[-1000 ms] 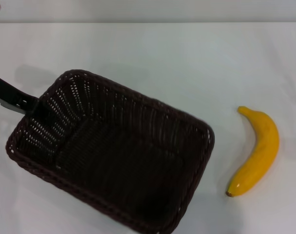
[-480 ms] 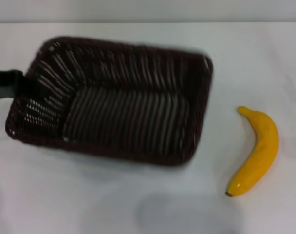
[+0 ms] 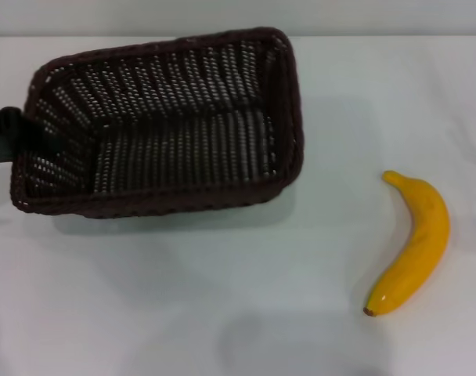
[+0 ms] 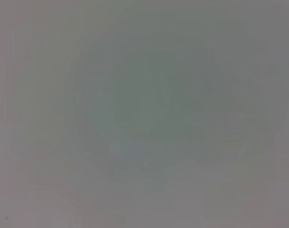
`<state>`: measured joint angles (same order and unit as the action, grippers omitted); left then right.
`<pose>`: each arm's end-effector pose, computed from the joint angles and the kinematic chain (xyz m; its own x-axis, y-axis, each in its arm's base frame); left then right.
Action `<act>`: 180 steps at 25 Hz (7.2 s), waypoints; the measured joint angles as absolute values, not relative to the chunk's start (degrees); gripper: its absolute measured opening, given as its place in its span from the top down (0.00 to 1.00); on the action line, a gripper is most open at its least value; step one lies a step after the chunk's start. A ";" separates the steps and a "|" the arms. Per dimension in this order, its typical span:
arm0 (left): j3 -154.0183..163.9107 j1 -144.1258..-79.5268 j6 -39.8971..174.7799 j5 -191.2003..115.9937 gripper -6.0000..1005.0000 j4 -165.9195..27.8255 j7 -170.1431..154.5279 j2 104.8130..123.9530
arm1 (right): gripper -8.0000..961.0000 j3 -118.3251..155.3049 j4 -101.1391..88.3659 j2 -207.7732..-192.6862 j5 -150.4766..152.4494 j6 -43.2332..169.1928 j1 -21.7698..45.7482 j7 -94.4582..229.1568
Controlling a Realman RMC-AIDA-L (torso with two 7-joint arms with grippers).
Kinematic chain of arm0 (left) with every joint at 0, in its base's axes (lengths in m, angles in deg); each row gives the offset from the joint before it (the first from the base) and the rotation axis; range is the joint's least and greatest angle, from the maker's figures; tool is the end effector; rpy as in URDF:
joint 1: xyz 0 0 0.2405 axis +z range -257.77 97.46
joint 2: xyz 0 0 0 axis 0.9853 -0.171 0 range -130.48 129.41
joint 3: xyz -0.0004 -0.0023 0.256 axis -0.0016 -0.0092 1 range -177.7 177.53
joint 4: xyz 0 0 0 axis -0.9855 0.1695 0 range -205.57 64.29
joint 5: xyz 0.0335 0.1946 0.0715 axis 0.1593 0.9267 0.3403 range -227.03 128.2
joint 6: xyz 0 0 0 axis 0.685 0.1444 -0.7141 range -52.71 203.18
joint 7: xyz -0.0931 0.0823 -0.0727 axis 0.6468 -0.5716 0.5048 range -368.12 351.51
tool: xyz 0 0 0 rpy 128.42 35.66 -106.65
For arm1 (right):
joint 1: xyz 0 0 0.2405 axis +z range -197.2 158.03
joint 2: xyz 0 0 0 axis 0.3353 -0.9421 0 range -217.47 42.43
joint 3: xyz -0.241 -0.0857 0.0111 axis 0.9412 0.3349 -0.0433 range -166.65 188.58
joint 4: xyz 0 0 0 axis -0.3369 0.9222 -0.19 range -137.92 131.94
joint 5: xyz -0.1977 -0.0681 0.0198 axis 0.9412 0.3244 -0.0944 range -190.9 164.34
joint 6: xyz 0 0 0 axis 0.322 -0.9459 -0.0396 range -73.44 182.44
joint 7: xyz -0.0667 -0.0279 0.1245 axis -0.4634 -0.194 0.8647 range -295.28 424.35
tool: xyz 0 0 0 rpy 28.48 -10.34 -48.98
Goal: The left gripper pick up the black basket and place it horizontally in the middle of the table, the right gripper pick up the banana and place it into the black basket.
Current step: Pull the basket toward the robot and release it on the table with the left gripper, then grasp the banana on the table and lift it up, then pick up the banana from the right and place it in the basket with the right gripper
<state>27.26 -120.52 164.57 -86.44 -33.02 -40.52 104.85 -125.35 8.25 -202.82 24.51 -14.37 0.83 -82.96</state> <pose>-0.3004 0.3794 0.1038 0.0273 0.9345 0.3550 0.9990 -0.0126 -0.0435 0.3810 0.3198 0.0802 0.6020 0.1094 -0.7909 -0.7938 -0.0248 -0.6076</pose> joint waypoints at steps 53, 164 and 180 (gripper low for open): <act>18.24 -98.61 156.45 -125.52 0.28 -35.72 -84.72 110.84 | 0.09 -115.74 14.30 -195.46 31.80 -7.93 0.42 -38.49; 7.38 -98.92 145.52 -156.82 0.29 -47.96 -134.87 118.20 | 0.51 -89.73 100.42 -202.69 137.54 -16.04 9.86 43.78; 7.83 -100.19 145.75 -157.00 0.29 -49.16 -134.86 118.29 | 0.51 -79.40 80.03 -202.90 106.31 0.49 15.78 11.43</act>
<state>7.83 -100.19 145.75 -157.00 -49.16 -134.86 118.29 -79.40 80.03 -202.90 106.31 0.49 15.78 11.43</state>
